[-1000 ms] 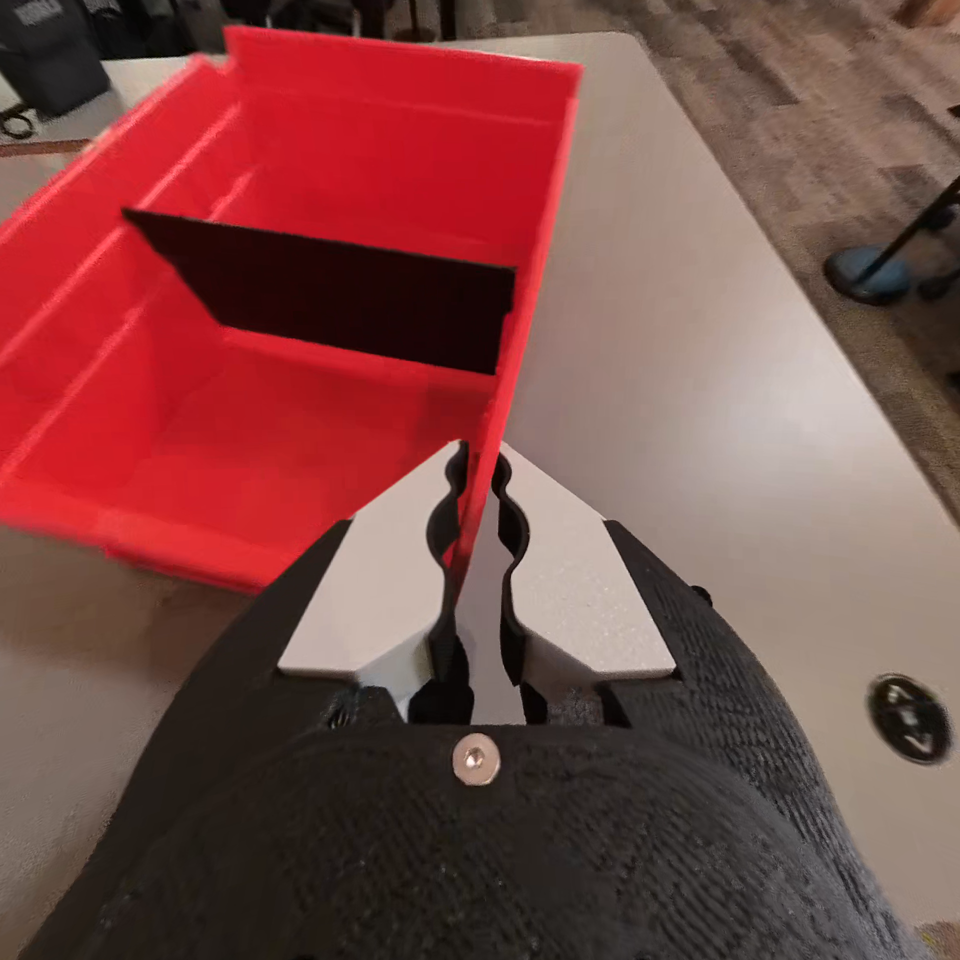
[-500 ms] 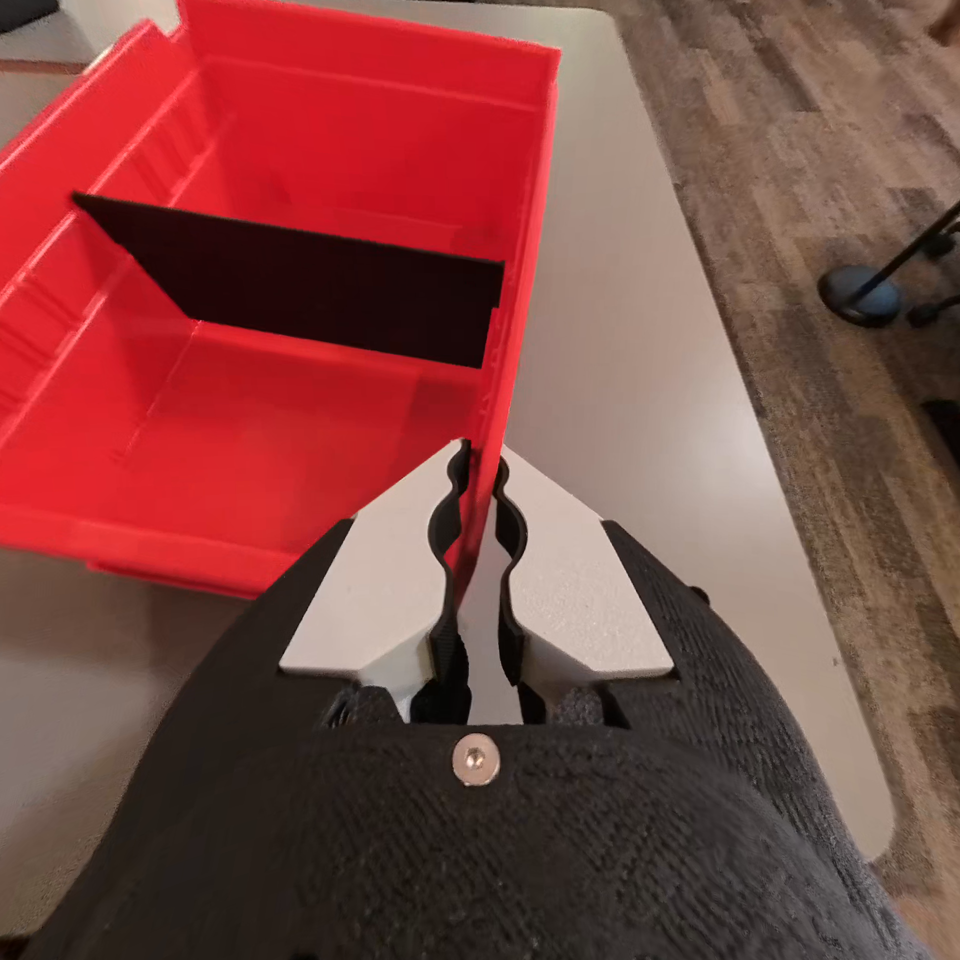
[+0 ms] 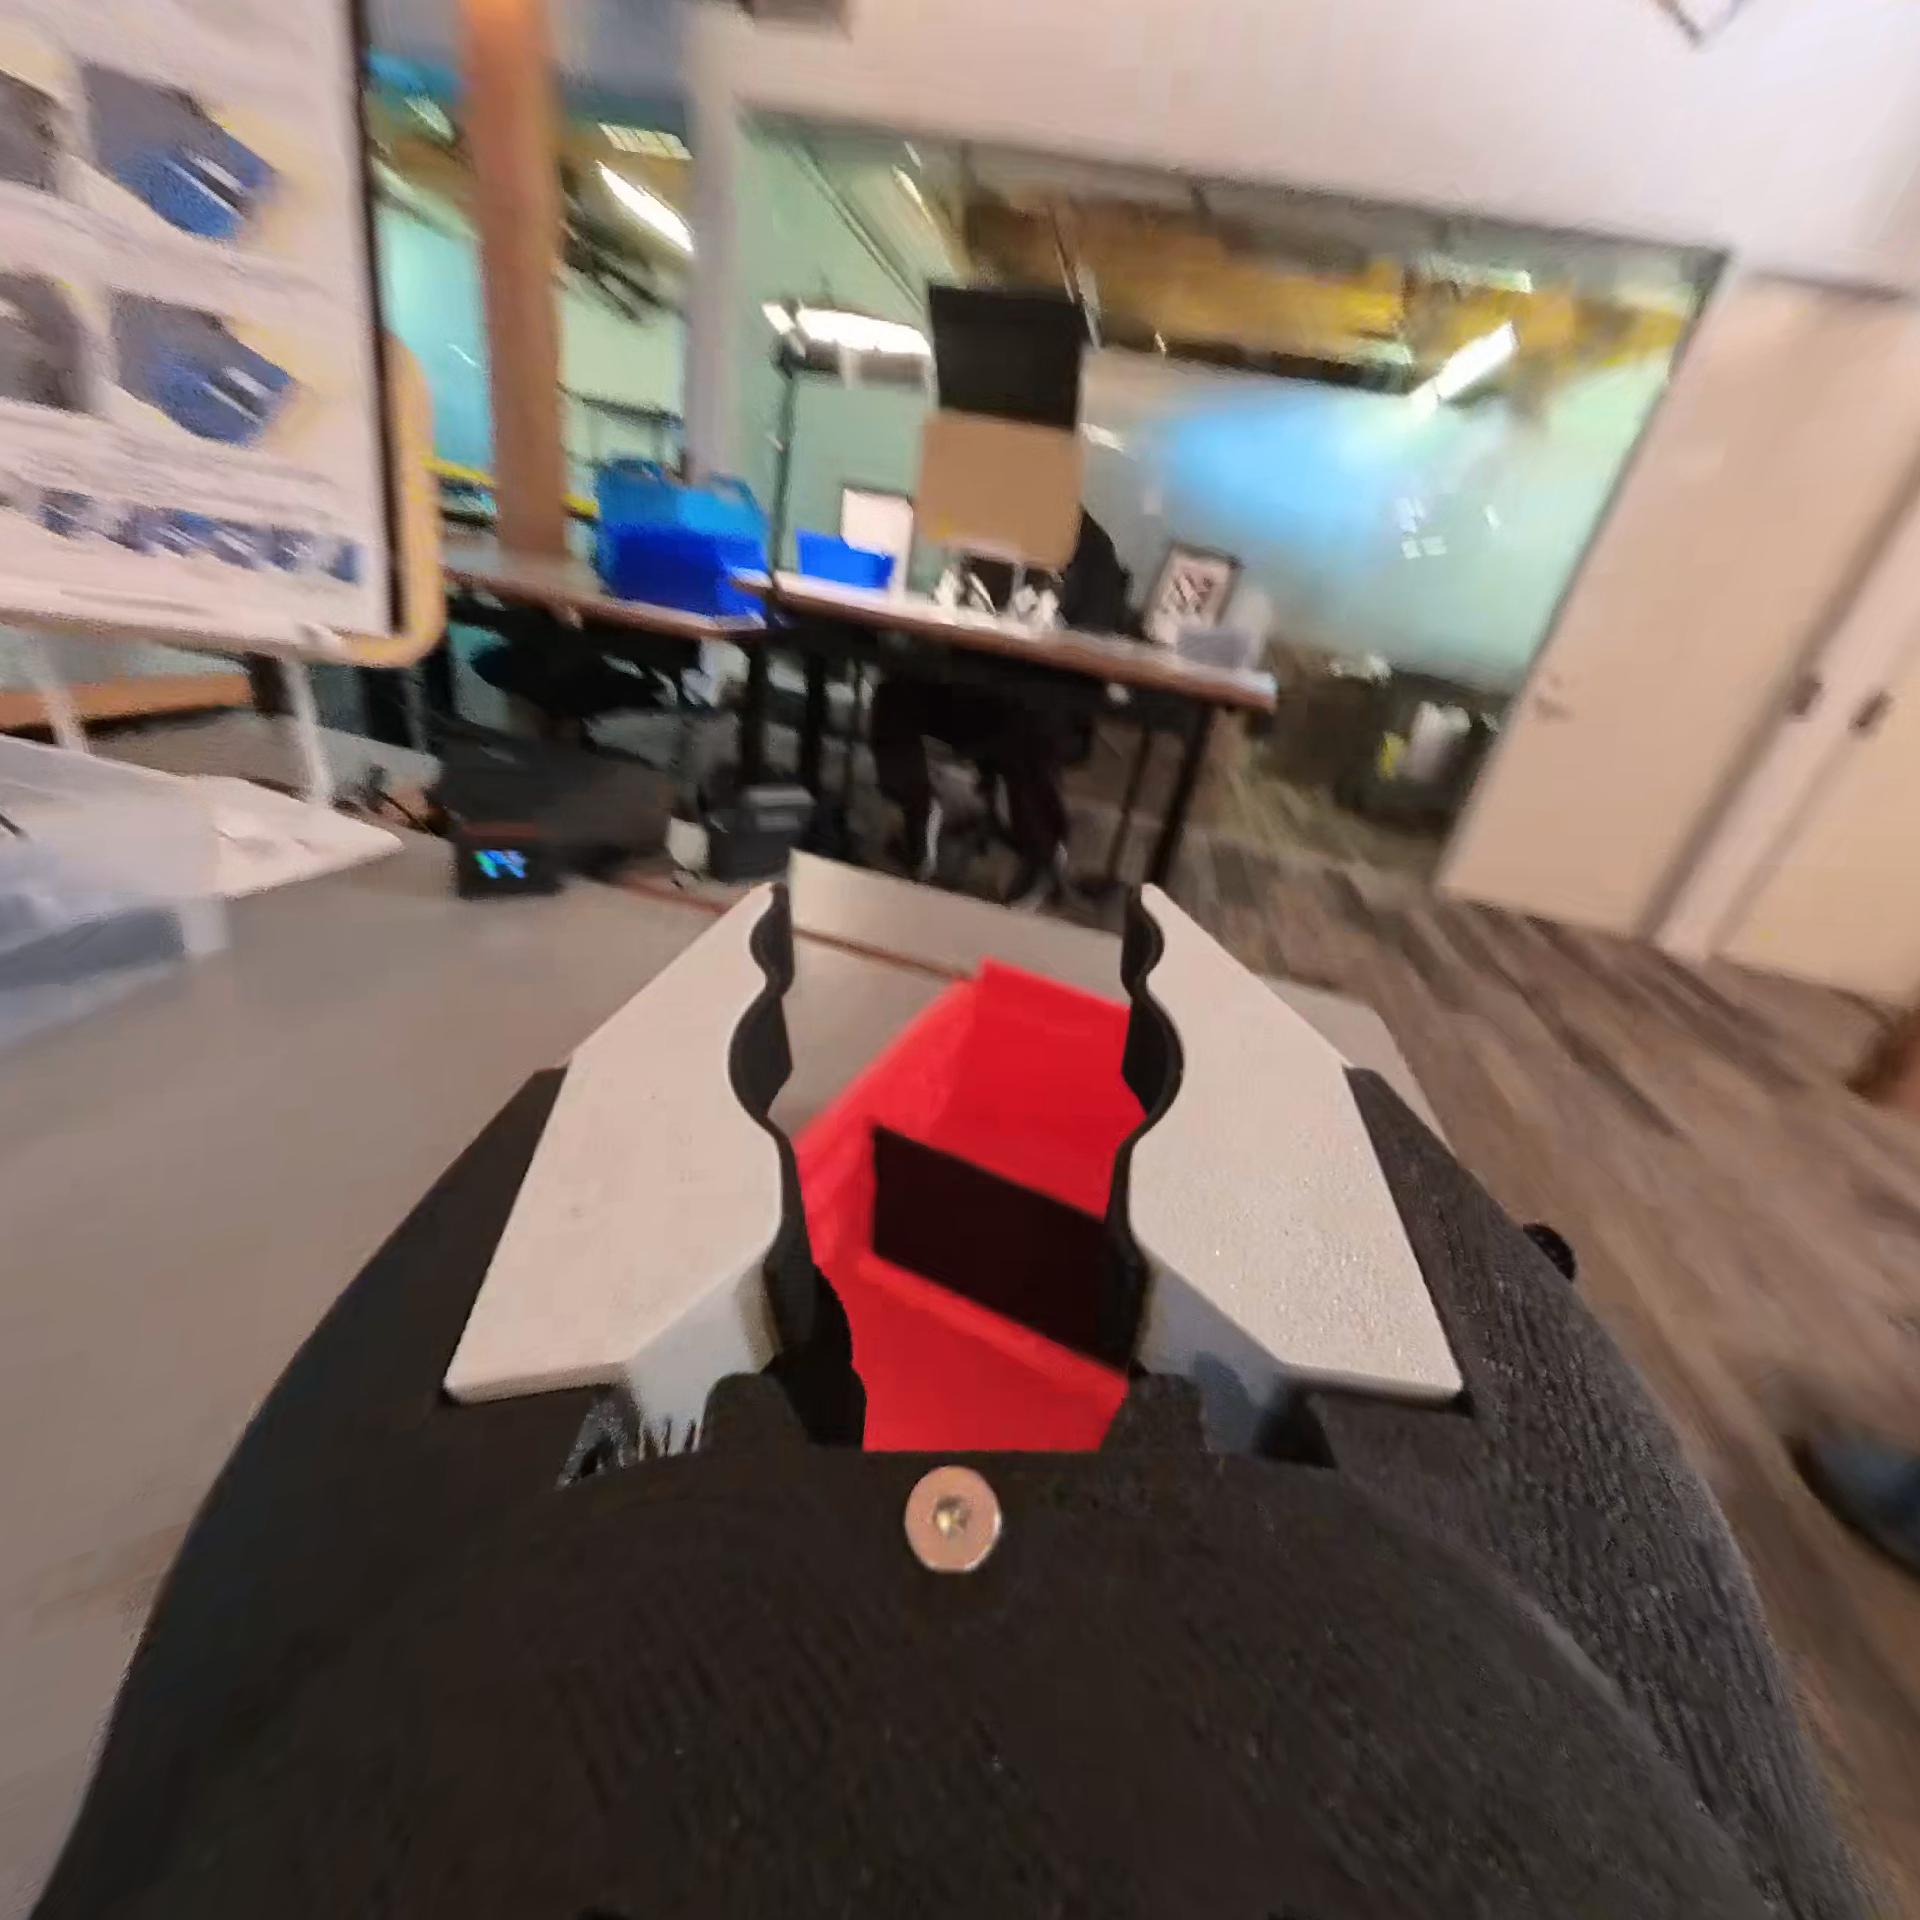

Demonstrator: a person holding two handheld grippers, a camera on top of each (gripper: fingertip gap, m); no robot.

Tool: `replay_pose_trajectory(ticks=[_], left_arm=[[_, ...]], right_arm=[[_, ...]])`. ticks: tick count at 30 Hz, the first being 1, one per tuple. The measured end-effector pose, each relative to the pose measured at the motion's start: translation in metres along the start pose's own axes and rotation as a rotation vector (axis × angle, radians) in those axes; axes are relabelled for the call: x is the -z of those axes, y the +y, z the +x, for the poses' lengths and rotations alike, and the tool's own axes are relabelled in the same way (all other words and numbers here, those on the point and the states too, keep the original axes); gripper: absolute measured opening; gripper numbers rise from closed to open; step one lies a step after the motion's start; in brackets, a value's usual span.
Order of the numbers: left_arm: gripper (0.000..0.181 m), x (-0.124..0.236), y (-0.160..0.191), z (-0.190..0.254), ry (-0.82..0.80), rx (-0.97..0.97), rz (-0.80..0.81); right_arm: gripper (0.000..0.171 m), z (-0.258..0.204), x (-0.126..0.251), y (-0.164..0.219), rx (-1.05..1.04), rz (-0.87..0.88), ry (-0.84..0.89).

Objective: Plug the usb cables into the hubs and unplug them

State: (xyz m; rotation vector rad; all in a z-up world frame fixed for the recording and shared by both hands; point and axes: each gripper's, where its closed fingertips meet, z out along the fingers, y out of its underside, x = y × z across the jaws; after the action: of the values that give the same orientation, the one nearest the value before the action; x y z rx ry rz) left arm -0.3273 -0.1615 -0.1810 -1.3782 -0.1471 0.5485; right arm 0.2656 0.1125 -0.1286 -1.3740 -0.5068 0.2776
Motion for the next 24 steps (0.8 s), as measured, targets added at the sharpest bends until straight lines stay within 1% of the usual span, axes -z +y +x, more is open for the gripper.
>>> replay_pose_trajectory(ticks=[2, 3, 4, 5, 7, 8, 9, 11, 13, 15, 17, 20, 21, 23, 24], left_arm=[[0.068, -0.017, -0.035, 0.021, 0.098, -0.081, 0.053], [0.069, -0.030, -0.049, 0.033, 0.143, -0.125, 0.067], [0.075, -0.047, -0.059, 0.044, 0.178, -0.160, 0.053], [0.075, -0.068, -0.064, 0.052, 0.207, -0.188, 0.015], [0.075, -0.111, -0.059, 0.079, 0.347, -0.275, -0.099], [0.074, -0.131, -0.051, 0.092, 0.429, -0.324, -0.165], [0.069, -0.147, -0.037, 0.109, 0.550, -0.371, -0.251], [0.068, -0.163, -0.004, 0.140, 0.809, -0.423, -0.439], [0.065, -0.174, 0.025, 0.155, 0.967, -0.503, -0.590], [0.064, -0.187, 0.055, 0.154, 1.035, -0.670, -0.716], [0.063, -0.198, 0.081, 0.146, 1.068, -0.857, -0.823], [0.062, -0.205, 0.109, 0.136, 1.125, -1.084, -0.941], [0.061, -0.205, 0.116, 0.135, 1.152, -1.137, -0.959], [0.060, -0.205, 0.128, 0.134, 1.198, -1.228, -0.979], [0.057, -0.203, 0.133, 0.135, 1.233, -1.260, -0.978]], right_arm=[[0.061, -0.042, -0.034, -0.012, -0.041, 0.097, -0.077], [0.061, -0.071, -0.053, -0.012, -0.079, 0.138, -0.165], [0.061, -0.100, -0.073, -0.009, -0.107, 0.169, -0.262], [0.061, -0.123, -0.093, -0.002, -0.104, 0.181, -0.326], [0.061, -0.143, -0.135, 0.024, -0.059, 0.152, -0.324], [0.061, -0.148, -0.151, 0.027, -0.037, 0.149, -0.302], [0.061, -0.155, -0.159, 0.023, -0.015, 0.182, -0.299], [0.060, -0.173, -0.163, 0.012, -0.022, 0.229, -0.319], [0.060, -0.195, -0.164, 0.011, 0.037, 0.246, -0.337], [0.060, -0.212, -0.169, 0.025, 0.078, 0.247, -0.364], [0.061, -0.220, -0.179, 0.053, 0.069, 0.189, -0.395], [0.061, -0.192, -0.196, 0.093, 0.040, 0.052, -0.302], [0.061, -0.176, -0.198, 0.099, 0.016, 0.021, -0.252], [0.061, -0.158, -0.192, 0.098, -0.044, 0.009, -0.216], [0.061, -0.147, -0.189, 0.099, -0.050, -0.002, -0.174]])
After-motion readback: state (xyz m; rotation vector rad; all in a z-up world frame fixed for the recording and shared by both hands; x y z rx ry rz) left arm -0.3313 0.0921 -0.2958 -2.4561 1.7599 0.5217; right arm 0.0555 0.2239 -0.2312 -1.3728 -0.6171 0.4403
